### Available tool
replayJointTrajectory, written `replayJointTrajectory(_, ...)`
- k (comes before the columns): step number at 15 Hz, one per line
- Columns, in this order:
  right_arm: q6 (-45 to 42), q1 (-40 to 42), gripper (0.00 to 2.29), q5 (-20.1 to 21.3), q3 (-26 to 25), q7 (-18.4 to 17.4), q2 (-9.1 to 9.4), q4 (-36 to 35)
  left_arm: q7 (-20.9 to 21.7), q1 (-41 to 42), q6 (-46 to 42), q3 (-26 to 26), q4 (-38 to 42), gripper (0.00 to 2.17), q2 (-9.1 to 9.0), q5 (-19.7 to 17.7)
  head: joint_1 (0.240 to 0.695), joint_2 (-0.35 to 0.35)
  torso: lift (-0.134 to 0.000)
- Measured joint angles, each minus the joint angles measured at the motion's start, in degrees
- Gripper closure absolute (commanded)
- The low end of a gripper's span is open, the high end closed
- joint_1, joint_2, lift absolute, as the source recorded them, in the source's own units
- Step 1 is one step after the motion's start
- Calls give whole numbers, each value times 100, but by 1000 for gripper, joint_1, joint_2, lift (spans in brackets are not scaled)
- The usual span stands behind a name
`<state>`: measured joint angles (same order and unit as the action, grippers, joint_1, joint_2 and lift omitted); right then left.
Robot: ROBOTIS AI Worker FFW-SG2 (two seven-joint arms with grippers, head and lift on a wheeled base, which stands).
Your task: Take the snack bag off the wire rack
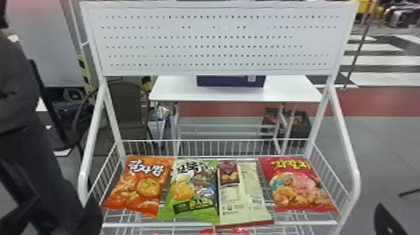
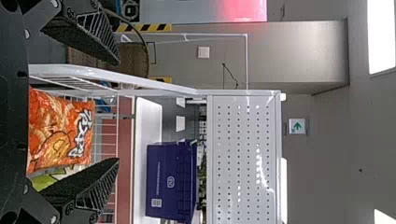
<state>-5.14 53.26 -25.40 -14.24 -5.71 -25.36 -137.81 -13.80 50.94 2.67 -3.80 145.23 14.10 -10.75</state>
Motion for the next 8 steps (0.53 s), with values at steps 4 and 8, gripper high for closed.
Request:
replayJointTrajectory(4, 0, -10, 127, -4, -1, 0, -4, 17, 0, -6, -7, -75, -23, 164, -4, -112, 499, 0, 0)
replayJointTrajectory(8, 0, -18, 127, 0, 2, 0, 27, 22, 10, -5, -6, -94, -22, 164, -1, -120, 499, 0, 0)
